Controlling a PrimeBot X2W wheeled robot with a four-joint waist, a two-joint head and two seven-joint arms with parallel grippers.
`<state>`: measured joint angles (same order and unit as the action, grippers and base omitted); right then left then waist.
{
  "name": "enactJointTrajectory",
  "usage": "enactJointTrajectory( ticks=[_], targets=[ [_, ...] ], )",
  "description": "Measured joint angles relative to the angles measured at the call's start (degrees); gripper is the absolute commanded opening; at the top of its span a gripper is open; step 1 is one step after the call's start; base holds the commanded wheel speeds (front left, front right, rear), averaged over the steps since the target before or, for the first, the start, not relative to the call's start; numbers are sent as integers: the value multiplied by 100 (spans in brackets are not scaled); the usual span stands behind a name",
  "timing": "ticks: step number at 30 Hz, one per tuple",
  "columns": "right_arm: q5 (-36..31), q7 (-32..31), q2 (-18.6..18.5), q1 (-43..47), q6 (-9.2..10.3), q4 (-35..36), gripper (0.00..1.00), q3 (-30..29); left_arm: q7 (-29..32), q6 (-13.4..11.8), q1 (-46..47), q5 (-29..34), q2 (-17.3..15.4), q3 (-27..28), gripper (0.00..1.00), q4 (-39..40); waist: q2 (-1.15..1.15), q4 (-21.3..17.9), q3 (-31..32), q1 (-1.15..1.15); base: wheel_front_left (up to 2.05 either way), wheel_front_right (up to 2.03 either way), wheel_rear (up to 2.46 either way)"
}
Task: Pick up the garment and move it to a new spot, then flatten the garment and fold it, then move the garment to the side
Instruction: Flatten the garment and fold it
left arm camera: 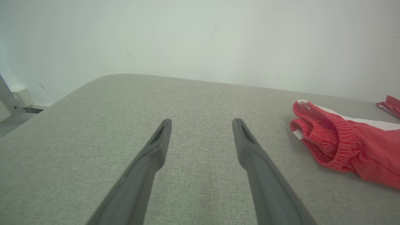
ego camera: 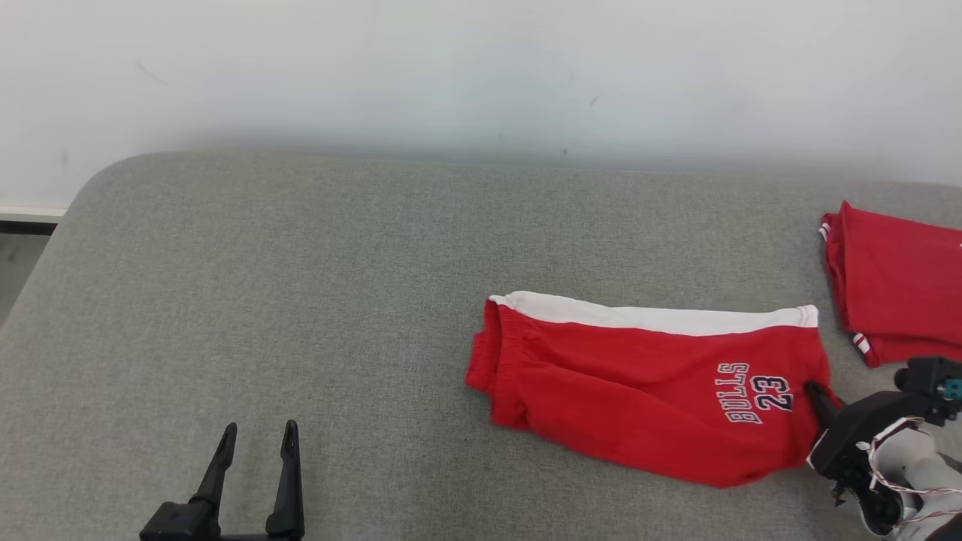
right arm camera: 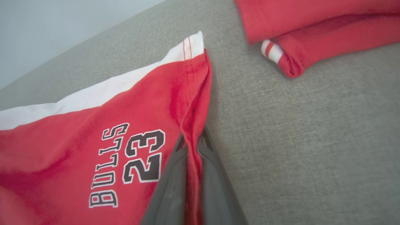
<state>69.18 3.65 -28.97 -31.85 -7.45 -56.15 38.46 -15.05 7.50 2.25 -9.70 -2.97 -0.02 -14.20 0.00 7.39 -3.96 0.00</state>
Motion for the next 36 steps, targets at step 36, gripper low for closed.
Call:
enactJointTrajectory(
  ticks=[36],
  targets=[
    [-634,-154,1525,-678,0,1244,0,653,0,-1,122,-303,3,-626,100,-315,0,390,-81,0,0,0,0]
  ],
)
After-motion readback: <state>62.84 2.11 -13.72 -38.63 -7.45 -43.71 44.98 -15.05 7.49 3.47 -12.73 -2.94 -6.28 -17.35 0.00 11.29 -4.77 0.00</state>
